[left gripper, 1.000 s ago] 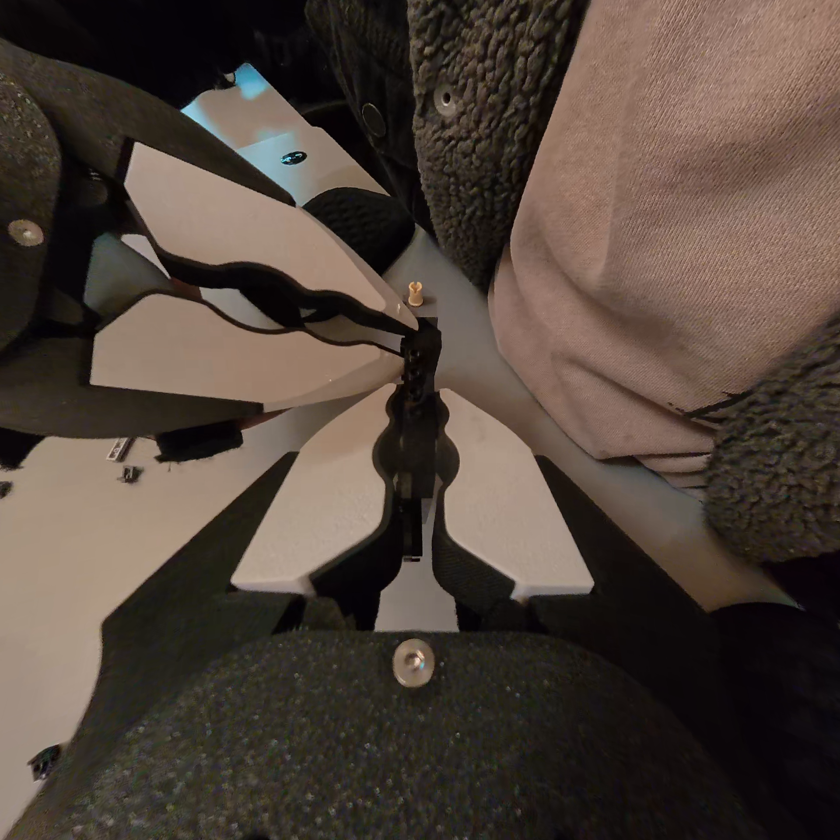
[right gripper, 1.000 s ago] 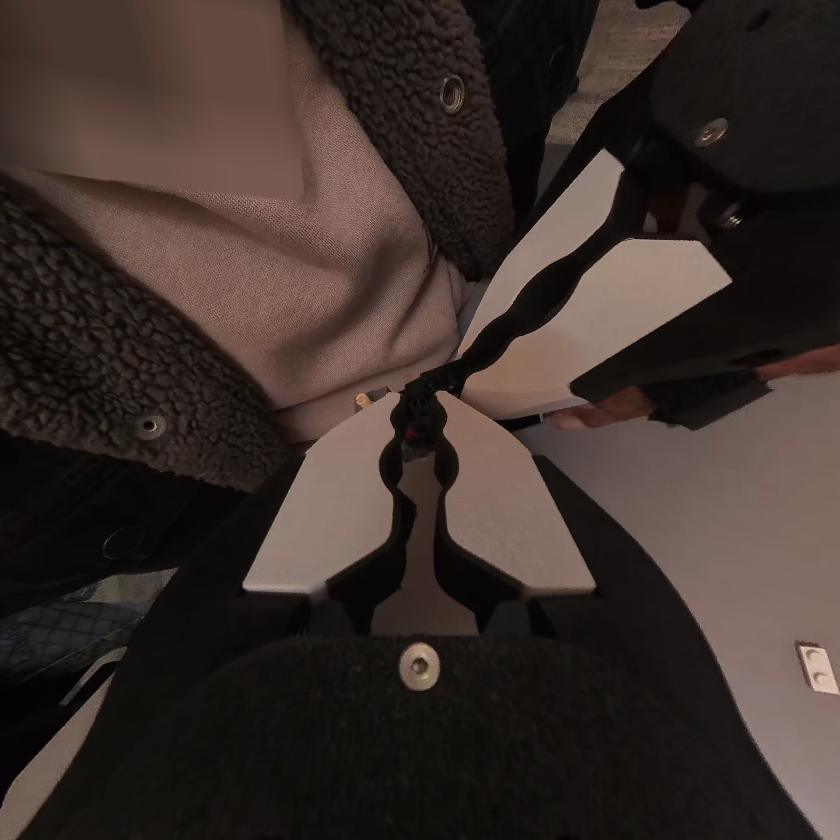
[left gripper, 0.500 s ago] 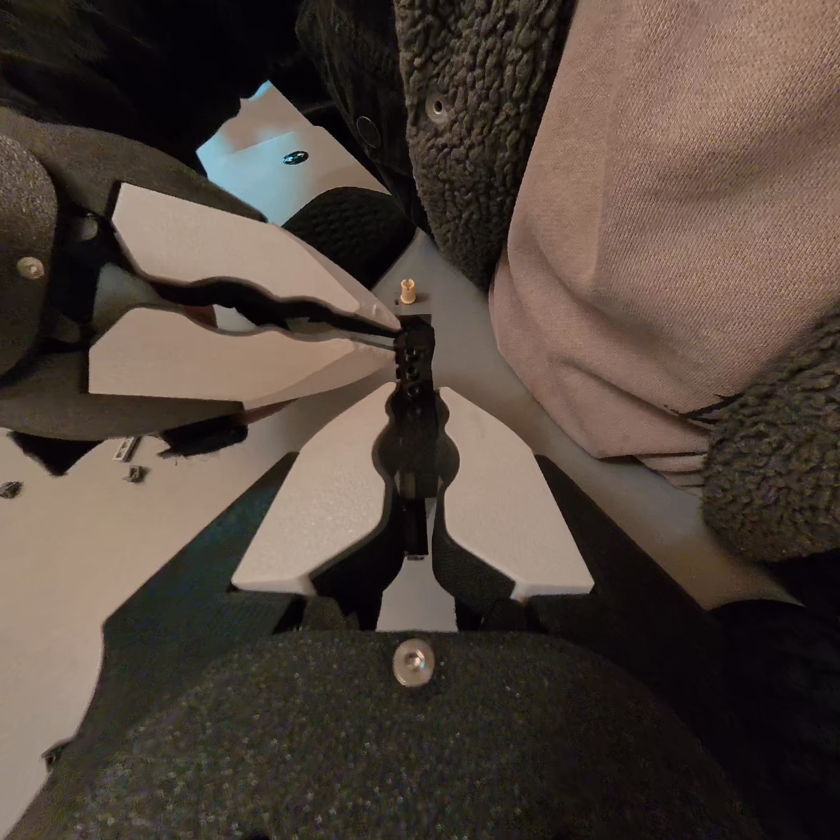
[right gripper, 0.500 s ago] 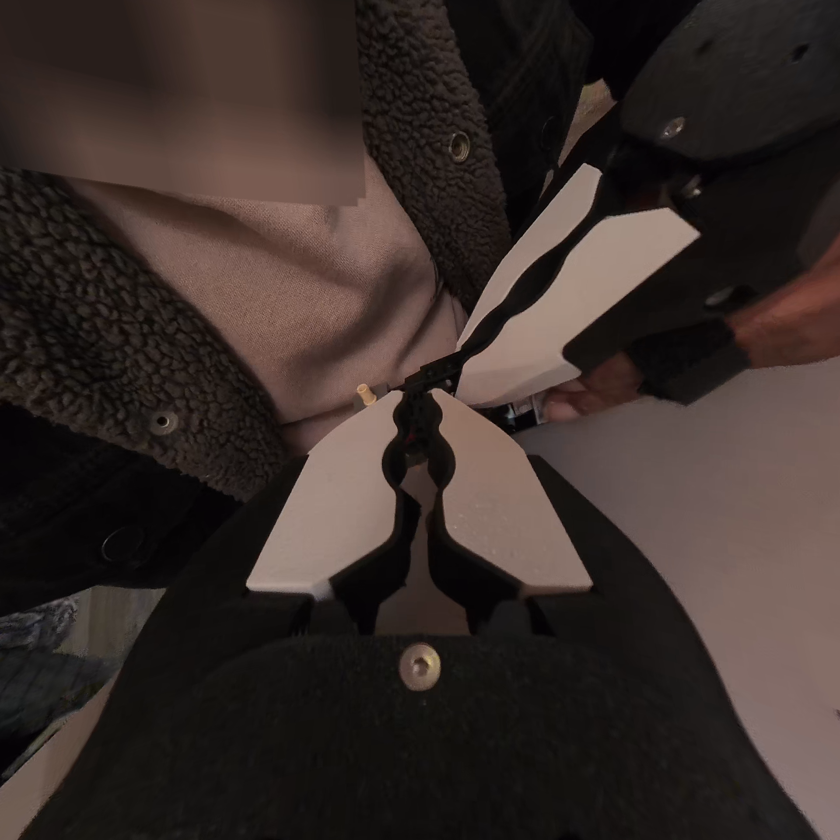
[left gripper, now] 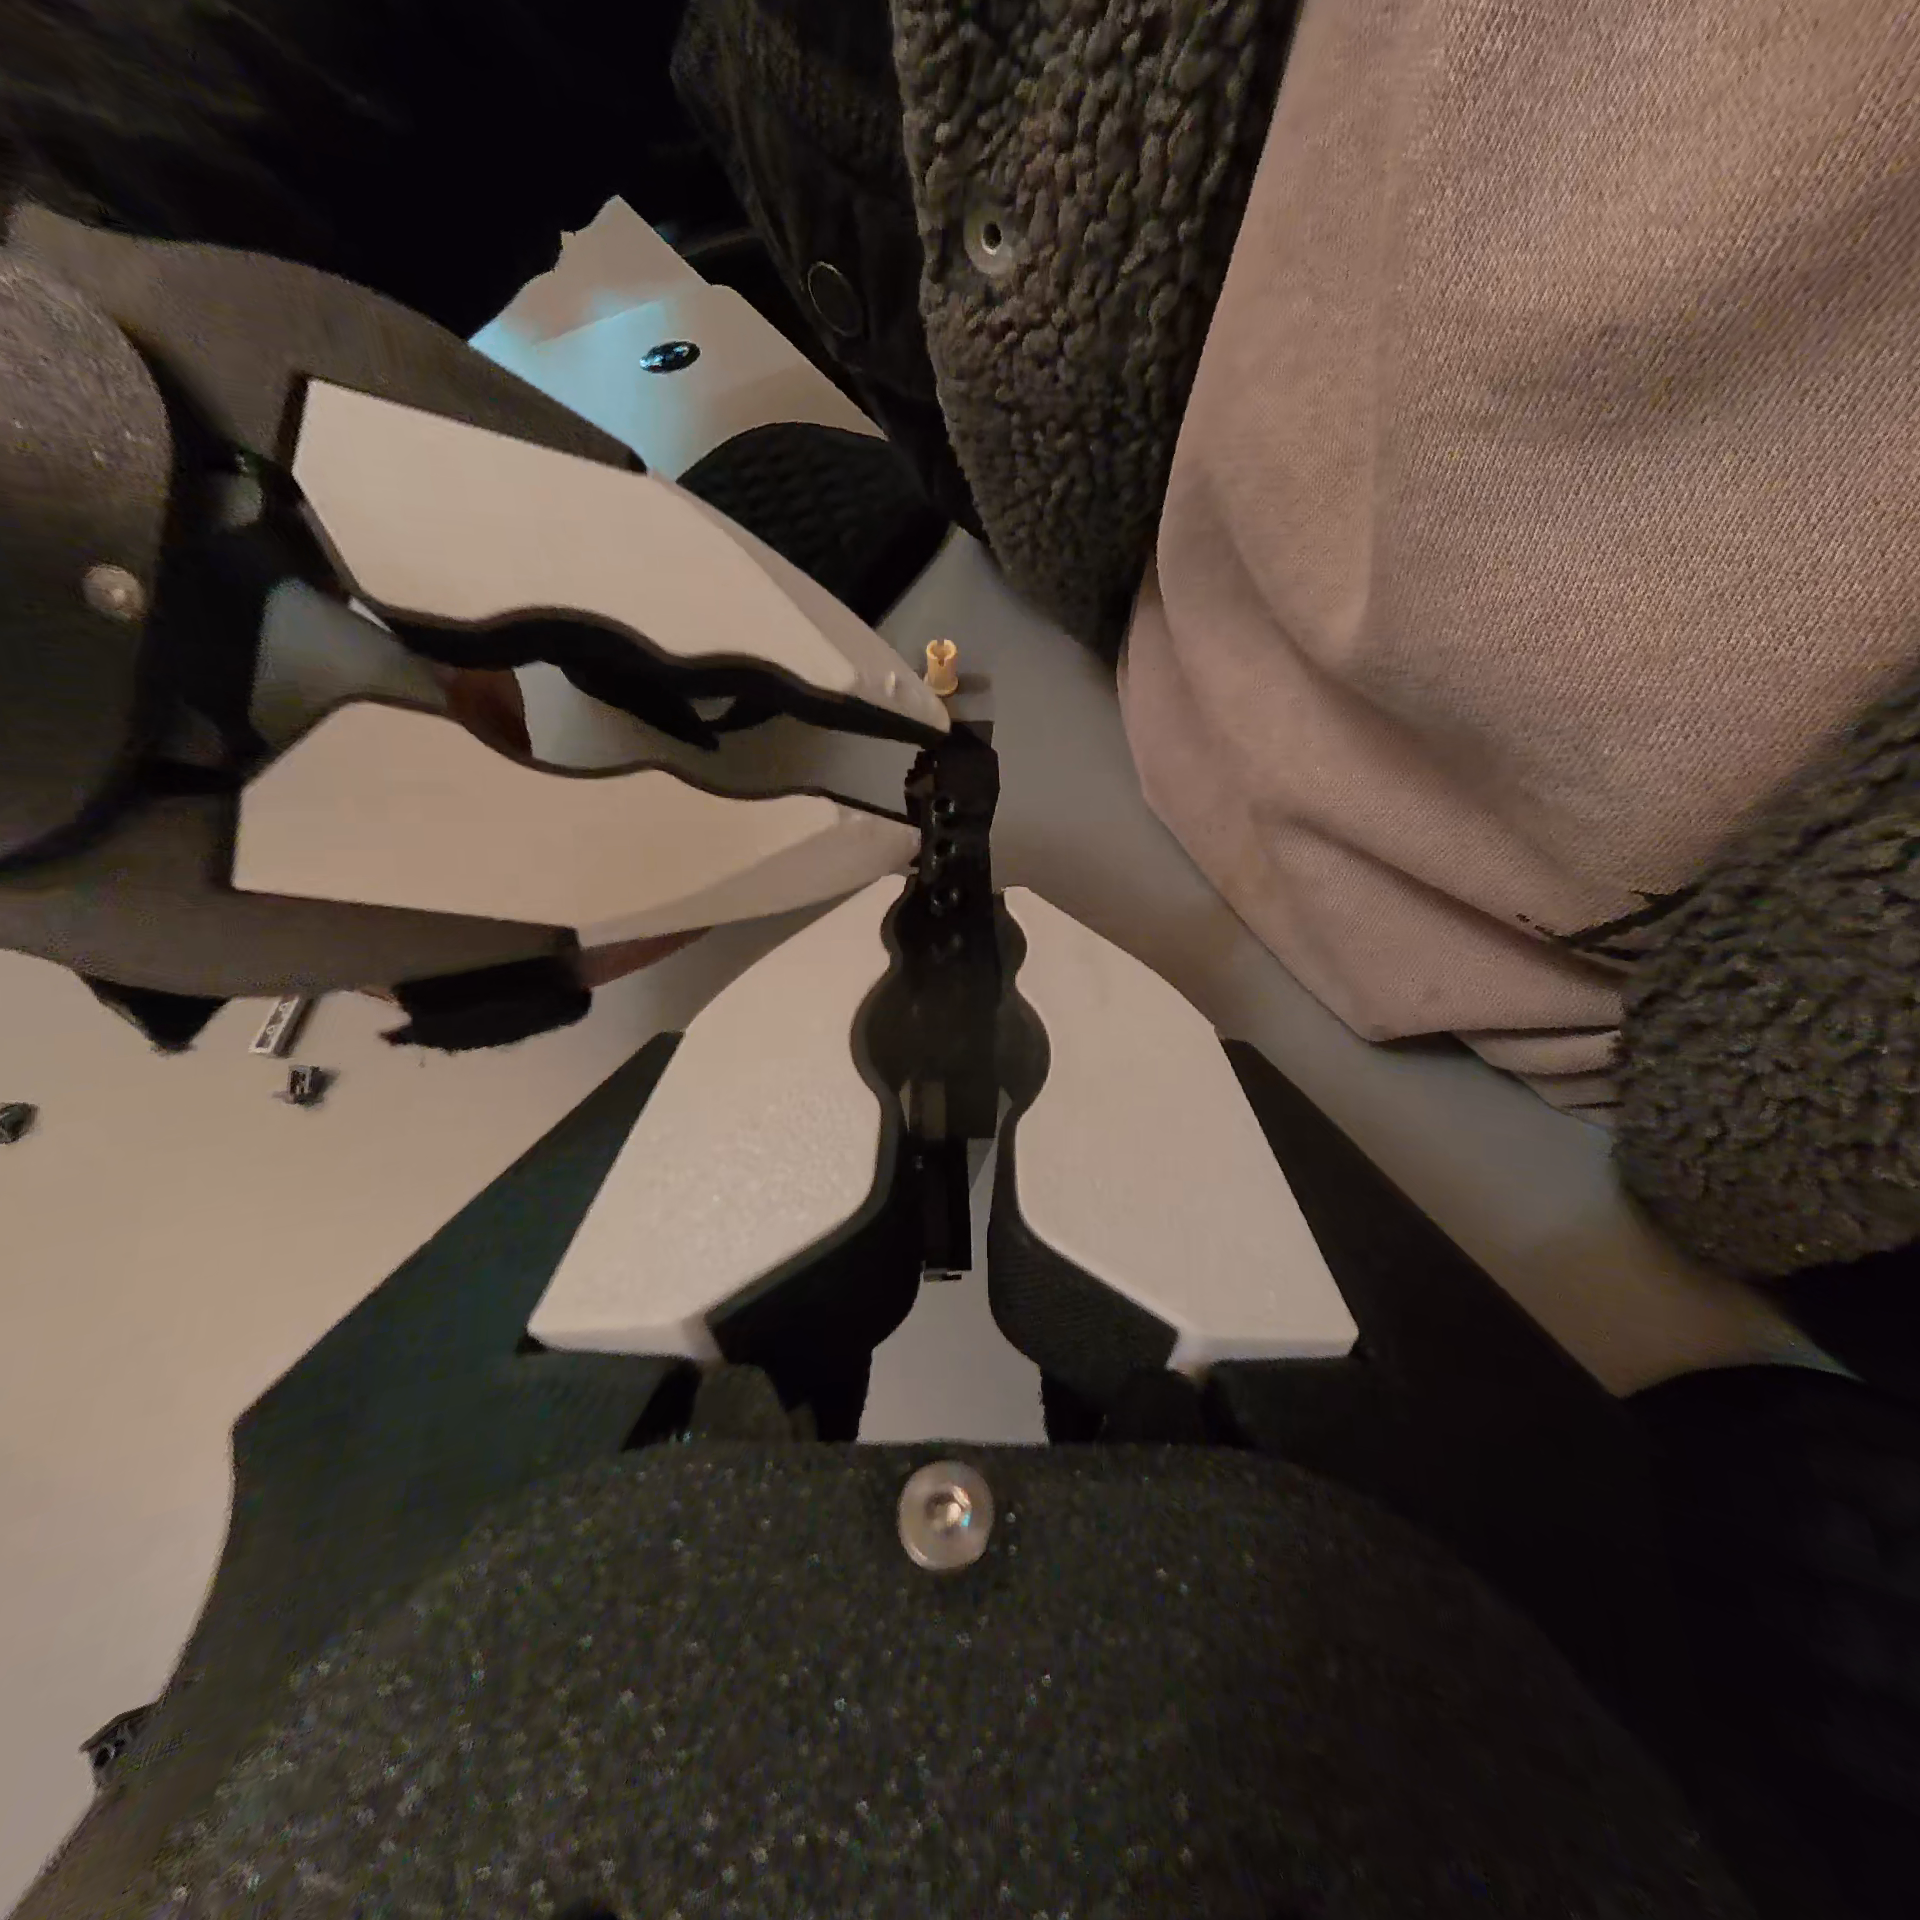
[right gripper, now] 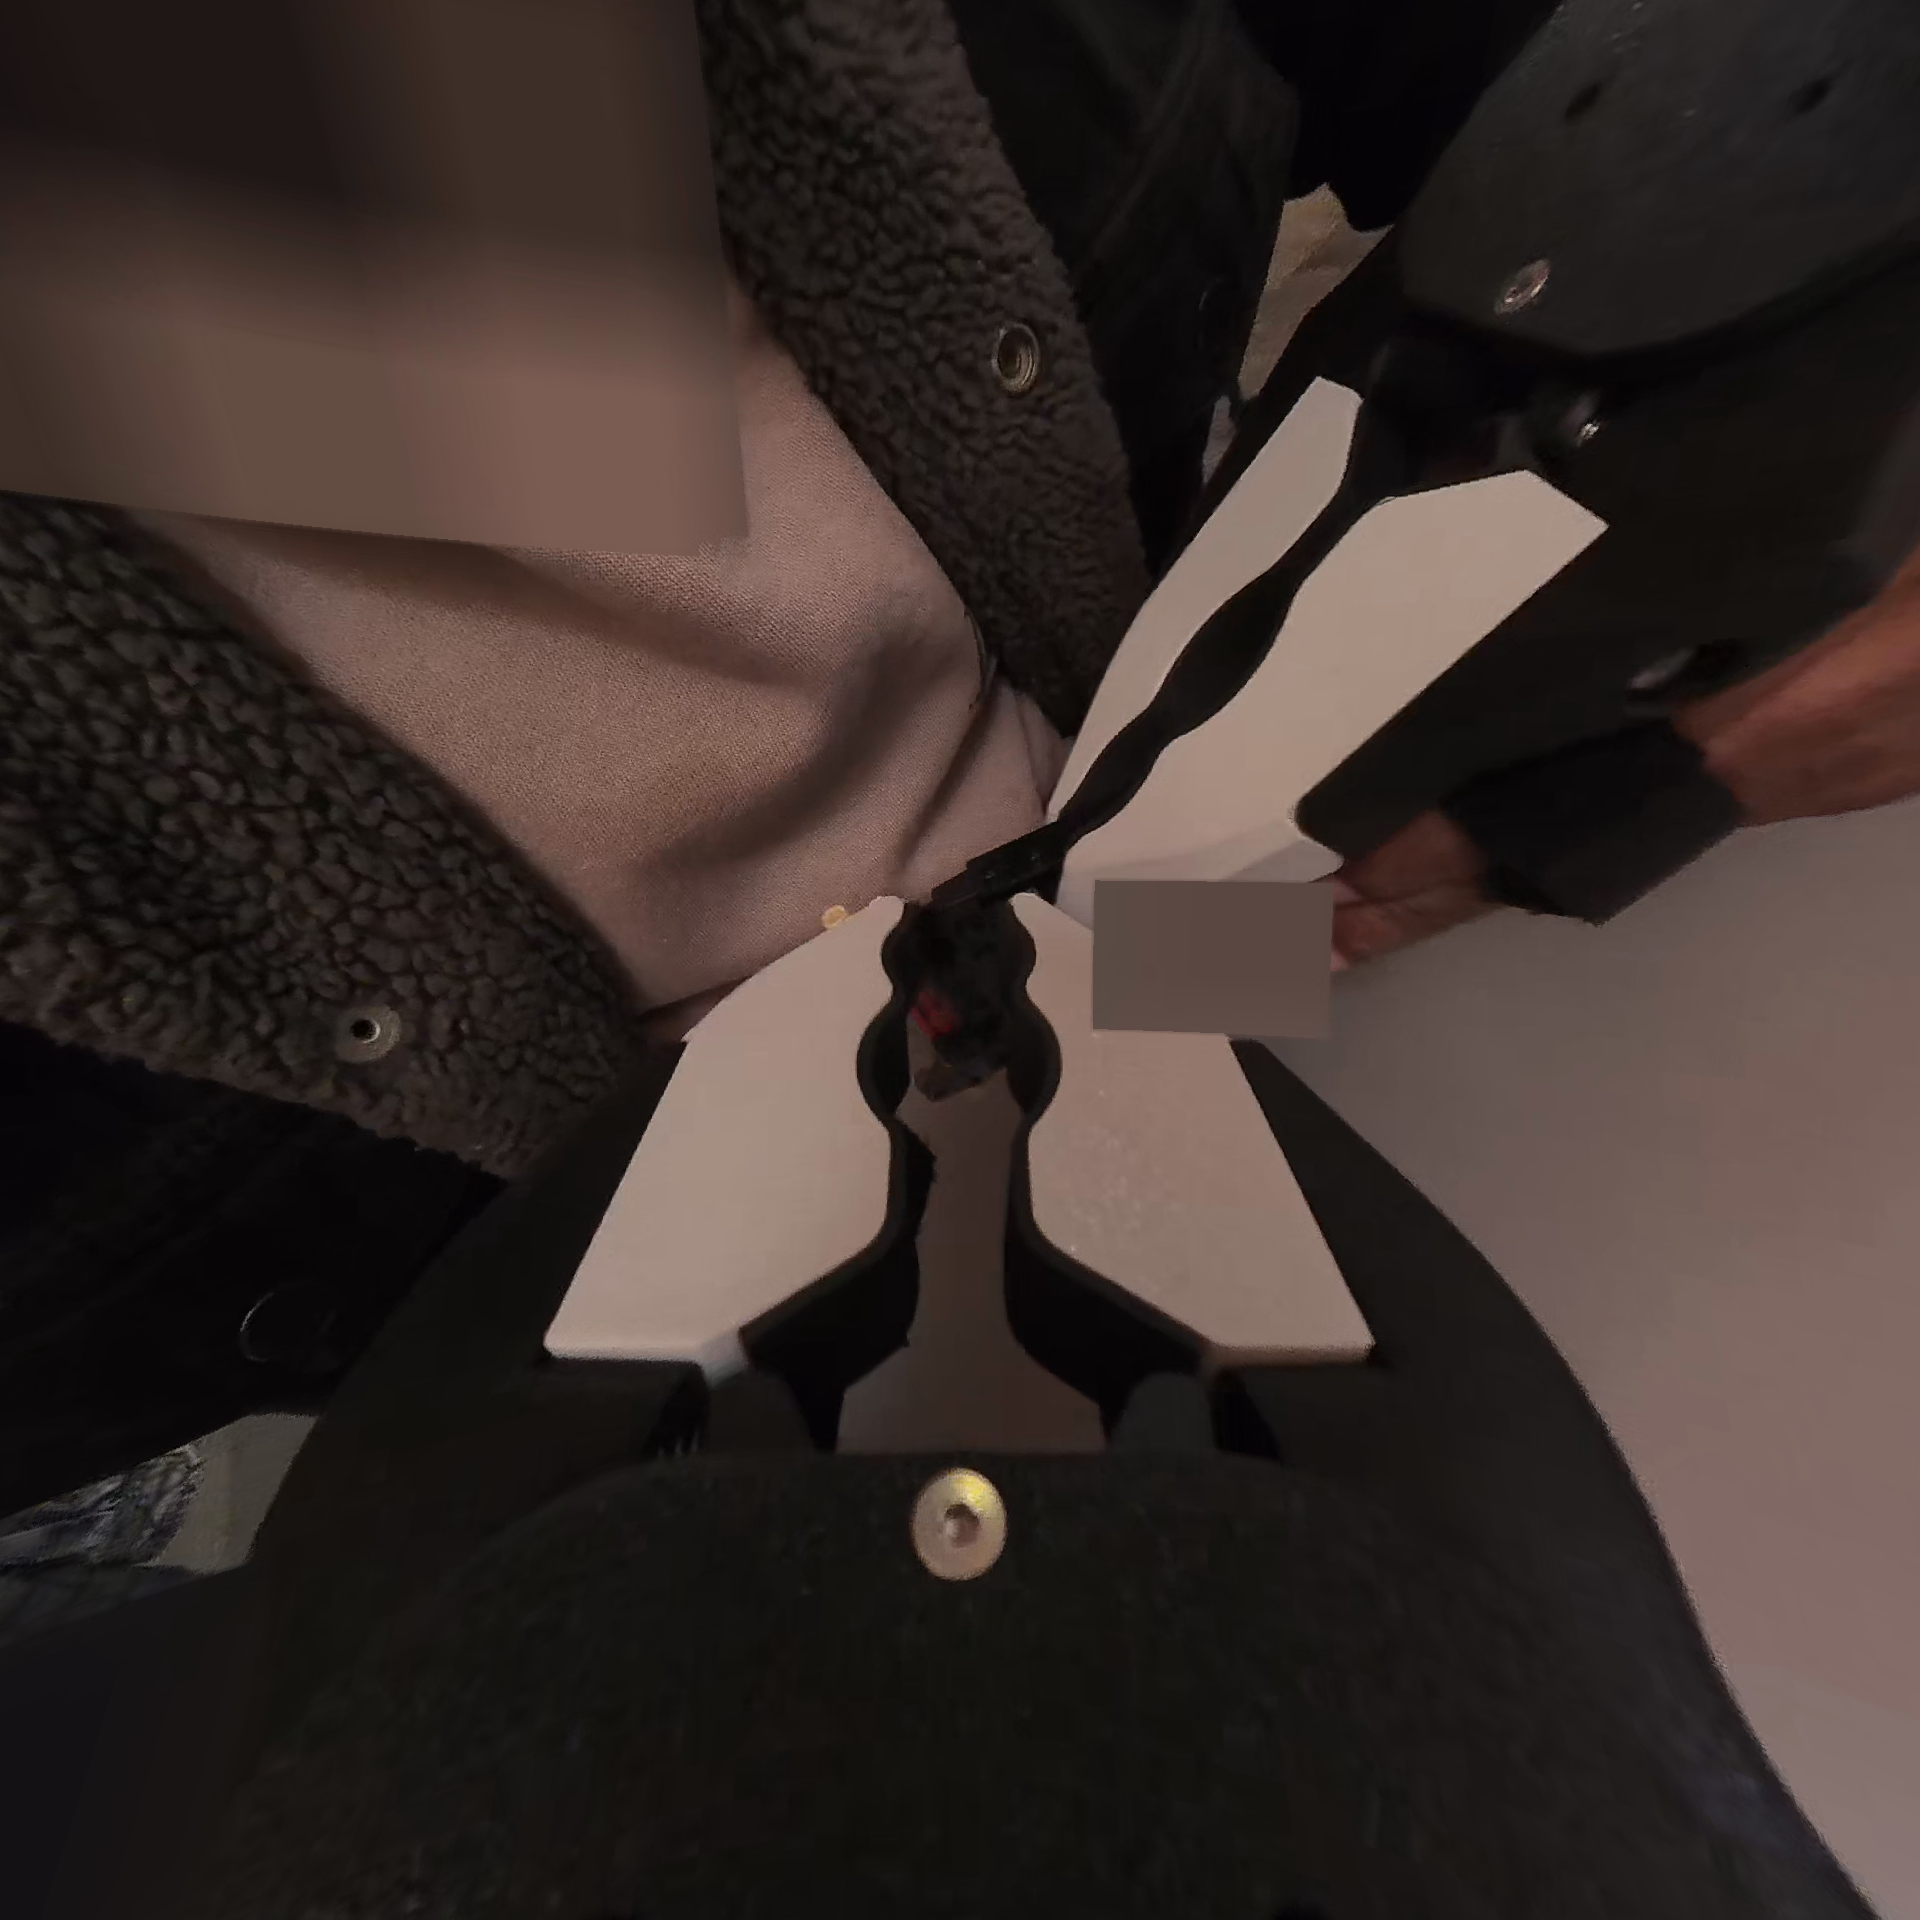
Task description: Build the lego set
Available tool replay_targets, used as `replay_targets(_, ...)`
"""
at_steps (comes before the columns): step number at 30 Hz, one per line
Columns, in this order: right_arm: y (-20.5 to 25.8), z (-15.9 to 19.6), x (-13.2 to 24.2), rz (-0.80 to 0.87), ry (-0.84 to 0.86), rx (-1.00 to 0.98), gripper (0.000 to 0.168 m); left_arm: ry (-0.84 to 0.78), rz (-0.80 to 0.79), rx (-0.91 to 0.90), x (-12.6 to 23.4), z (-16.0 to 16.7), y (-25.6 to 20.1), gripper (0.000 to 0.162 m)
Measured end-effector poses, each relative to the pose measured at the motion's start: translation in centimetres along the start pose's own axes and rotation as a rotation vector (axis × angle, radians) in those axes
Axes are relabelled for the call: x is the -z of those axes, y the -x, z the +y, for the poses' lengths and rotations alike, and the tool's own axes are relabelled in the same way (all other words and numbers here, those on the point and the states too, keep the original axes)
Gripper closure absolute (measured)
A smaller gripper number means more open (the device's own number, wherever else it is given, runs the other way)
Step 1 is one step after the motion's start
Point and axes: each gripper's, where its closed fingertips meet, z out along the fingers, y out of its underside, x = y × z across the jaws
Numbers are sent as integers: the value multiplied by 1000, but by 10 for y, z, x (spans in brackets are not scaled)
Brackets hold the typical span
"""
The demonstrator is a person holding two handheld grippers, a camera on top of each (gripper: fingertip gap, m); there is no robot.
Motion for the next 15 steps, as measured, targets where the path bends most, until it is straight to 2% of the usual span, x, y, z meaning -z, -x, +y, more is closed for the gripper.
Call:
replay_targets(9, -1, -2, -3, -72, 46, 3, 160, -14, 19, 26, 0, -2, -5, 151)
replay_targets(15, -3, -4, 0, -81, 14, 24, 161, -1, -4, 21, 1, -2, -5, 151)
